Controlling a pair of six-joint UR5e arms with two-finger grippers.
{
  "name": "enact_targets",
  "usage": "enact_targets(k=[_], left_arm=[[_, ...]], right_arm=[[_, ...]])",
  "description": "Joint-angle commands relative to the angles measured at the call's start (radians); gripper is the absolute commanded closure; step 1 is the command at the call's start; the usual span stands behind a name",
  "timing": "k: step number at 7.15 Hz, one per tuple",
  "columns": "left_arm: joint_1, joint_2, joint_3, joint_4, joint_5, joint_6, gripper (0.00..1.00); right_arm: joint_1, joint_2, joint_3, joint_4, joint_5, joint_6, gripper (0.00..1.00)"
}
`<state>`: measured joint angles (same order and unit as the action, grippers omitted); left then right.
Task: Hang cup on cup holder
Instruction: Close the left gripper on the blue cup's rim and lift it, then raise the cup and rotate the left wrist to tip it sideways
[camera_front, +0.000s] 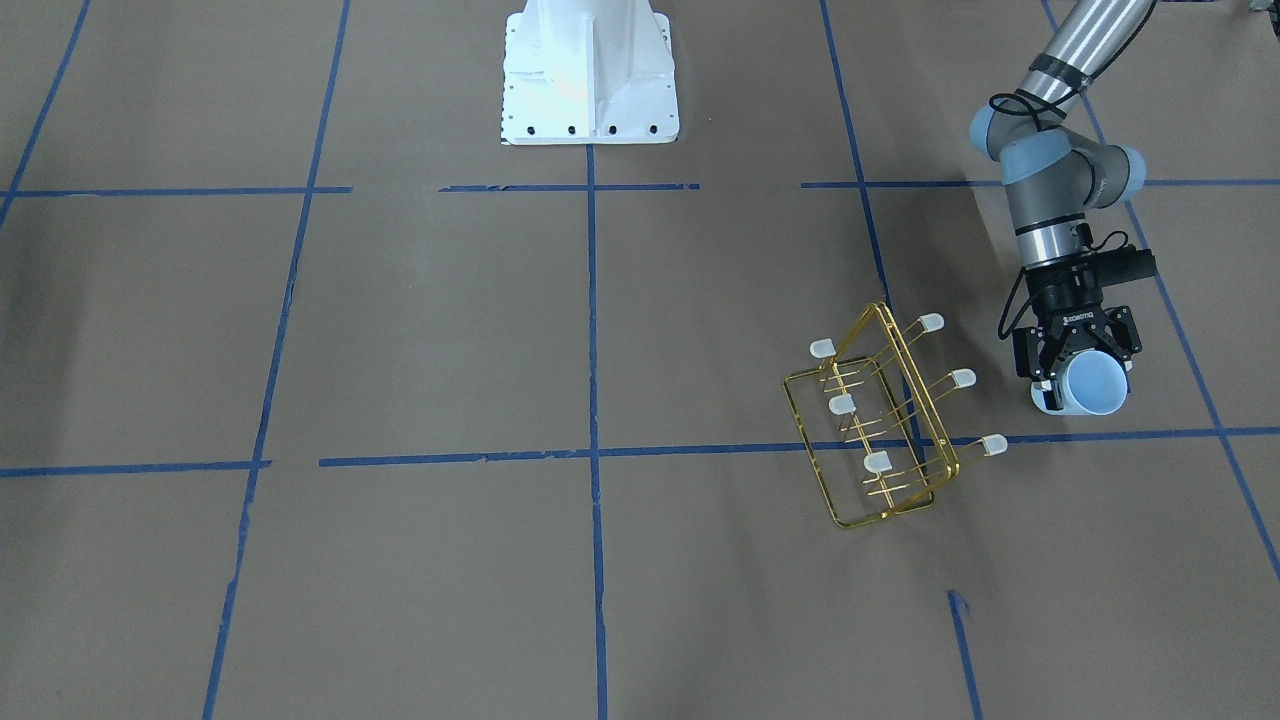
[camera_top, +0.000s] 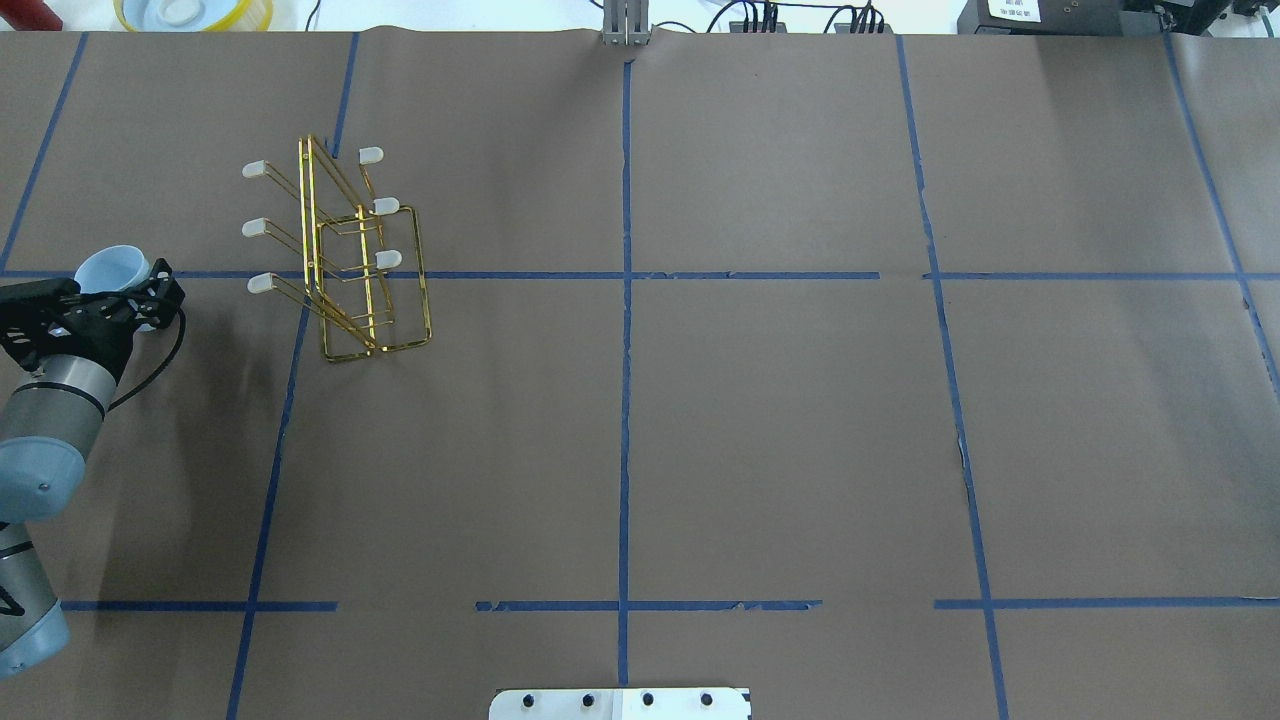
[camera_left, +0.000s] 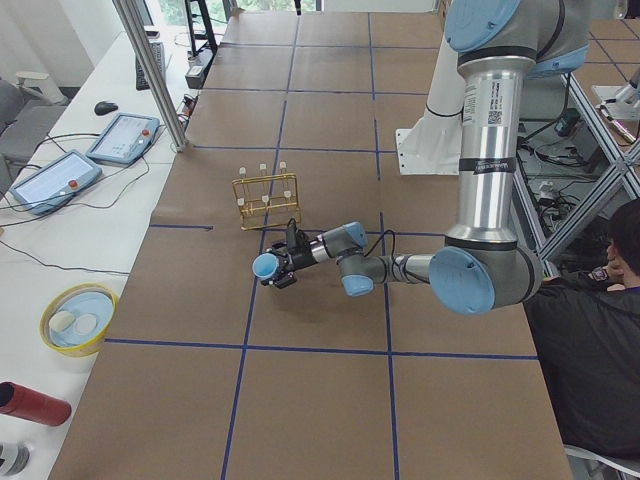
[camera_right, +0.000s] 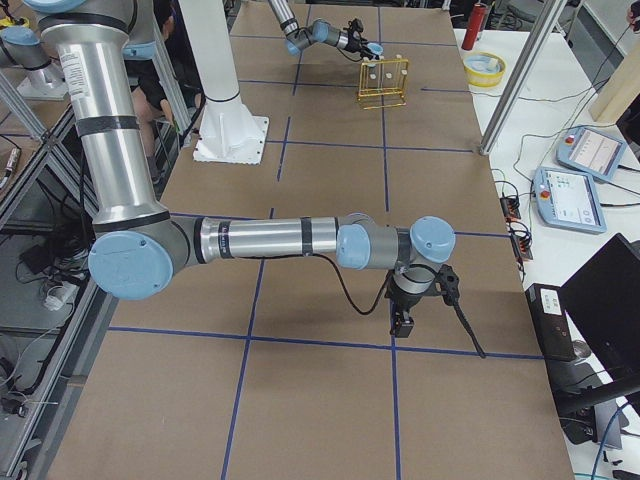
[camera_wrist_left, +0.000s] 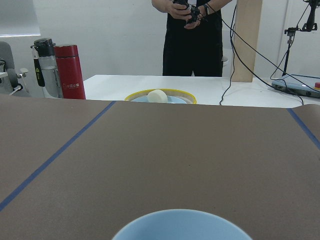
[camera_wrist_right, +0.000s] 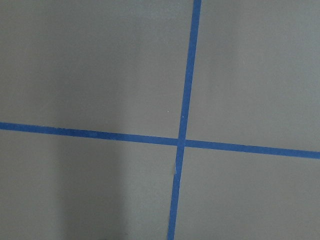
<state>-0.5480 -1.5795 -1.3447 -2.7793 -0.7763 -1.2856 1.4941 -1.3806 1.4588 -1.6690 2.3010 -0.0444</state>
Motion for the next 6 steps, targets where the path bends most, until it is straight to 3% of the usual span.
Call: enact_targets(k=[1, 3, 6], left_arm=[[0.022, -0.007, 0.024, -0.013, 0.02, -0.044, 0.0], [0.034, -0.005, 0.025, -0.014, 0.02, -0.049, 0.01], [0.037, -0.002, 0.025, -0.014, 0.019, -0.052, 0.11]], right_arm=[[0.0, 0.0, 0.0, 0.0, 0.0, 0.0, 0.0], [0.0, 0.0, 0.0, 0.0, 0.0, 0.0, 0.0], [0.0, 0.0, 0.0, 0.0, 0.0, 0.0, 0.0]])
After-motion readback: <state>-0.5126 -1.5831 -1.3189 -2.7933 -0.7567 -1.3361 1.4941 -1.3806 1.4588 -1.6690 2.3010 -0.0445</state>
